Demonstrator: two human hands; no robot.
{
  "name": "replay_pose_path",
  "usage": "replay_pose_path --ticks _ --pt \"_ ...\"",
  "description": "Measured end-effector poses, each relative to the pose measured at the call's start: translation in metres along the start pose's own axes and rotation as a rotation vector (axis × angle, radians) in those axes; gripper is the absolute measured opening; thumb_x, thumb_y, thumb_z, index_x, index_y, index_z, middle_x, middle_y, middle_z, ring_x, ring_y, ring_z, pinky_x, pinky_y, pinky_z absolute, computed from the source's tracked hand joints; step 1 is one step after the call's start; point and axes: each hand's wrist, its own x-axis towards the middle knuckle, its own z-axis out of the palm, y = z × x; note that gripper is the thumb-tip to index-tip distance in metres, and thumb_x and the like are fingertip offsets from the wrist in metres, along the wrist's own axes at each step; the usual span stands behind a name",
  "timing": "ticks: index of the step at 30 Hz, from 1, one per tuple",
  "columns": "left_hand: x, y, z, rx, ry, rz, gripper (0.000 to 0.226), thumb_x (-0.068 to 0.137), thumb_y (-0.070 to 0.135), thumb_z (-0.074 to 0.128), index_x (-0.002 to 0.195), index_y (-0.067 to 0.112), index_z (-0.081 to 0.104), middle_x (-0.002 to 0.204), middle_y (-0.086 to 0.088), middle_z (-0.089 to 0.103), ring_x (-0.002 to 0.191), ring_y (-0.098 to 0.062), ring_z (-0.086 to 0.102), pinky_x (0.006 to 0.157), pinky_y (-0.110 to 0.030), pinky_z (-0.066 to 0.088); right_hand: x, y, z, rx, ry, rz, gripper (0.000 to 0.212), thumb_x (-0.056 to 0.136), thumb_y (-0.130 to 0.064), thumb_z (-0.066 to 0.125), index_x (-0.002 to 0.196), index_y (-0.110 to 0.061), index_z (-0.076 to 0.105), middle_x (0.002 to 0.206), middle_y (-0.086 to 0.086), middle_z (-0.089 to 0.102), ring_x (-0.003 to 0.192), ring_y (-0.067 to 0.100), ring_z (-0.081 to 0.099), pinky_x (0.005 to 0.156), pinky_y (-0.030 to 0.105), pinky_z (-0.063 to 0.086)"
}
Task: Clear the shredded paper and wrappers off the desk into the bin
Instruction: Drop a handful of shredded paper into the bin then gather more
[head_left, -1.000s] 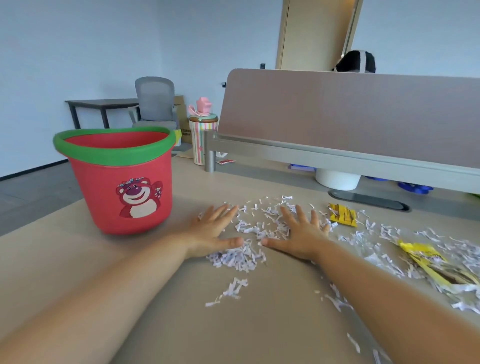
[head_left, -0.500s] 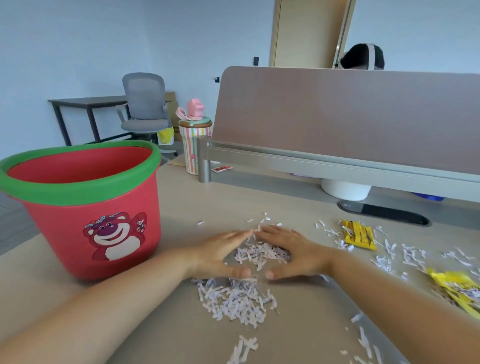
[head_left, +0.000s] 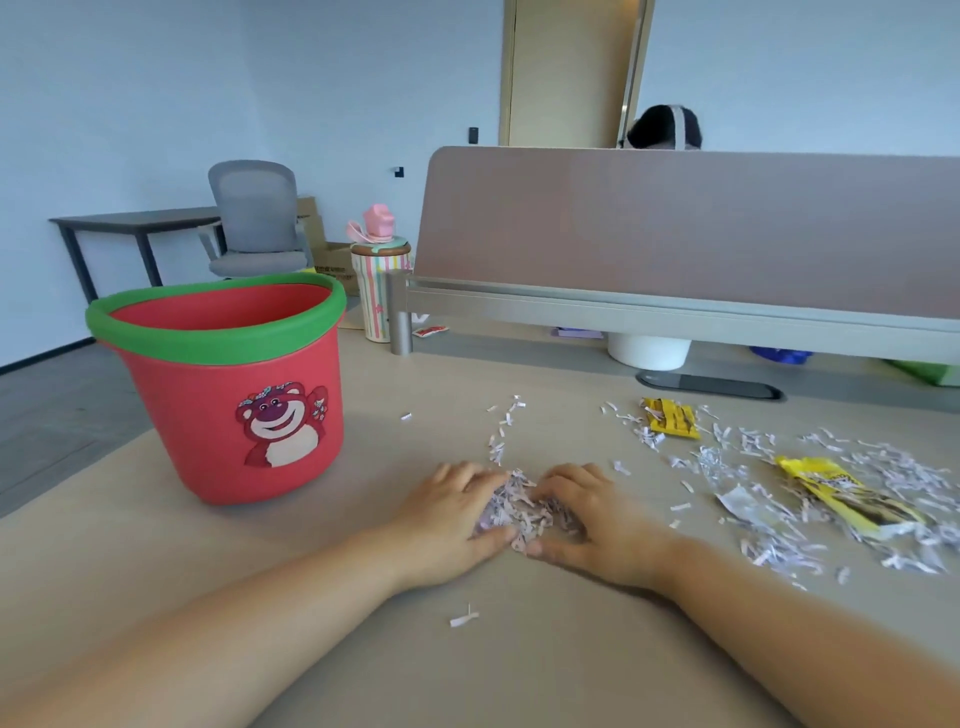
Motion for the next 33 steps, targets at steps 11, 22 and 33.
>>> replay_pose_path --ticks 11,22,33 --pt "0.004 0.014 -0.009 0.024 0.026 0.025 0.031 0.097 0.036 0.037 0.103 0.007 0.046 0.110 -0.013 0.058 0.100 -0.032 0.054 0.066 -0.031 0.028 0.005 -0.021 -0.012 -0.084 0.001 0.207 0.020 0.091 -0.034 0.050 0.086 -0.015 0.054 0.095 0.012 0.064 0.078 0.023 0.049 0.063 0.026 0.032" --pt "-0.022 -0.007 -0.134 -0.183 0.533 -0.052 0.029 0.095 0.033 0.043 0.079 0.010 0.035 0.062 0.001 0.036 0.070 -0.026 0.038 0.058 -0.034 0.015 0.063 -0.100 -0.102 0.353 0.466 0.074 0.028 0.092 -0.026 0.050 0.067 -0.016 0.044 0.053 -0.003 0.035 0.050 0.012 0.032 0.044 0.011 0.032" --pt "-0.032 -0.094 -0.237 -0.027 0.463 -0.326 0.033 0.095 0.038 0.043 0.091 0.006 0.050 0.084 -0.007 0.051 0.082 -0.025 0.046 0.060 -0.032 0.029 0.155 -0.180 -0.126 0.560 0.581 -0.121 0.028 0.091 -0.033 0.050 0.069 -0.015 0.048 0.057 -0.004 0.041 0.050 0.008 0.036 0.043 0.006 0.033"
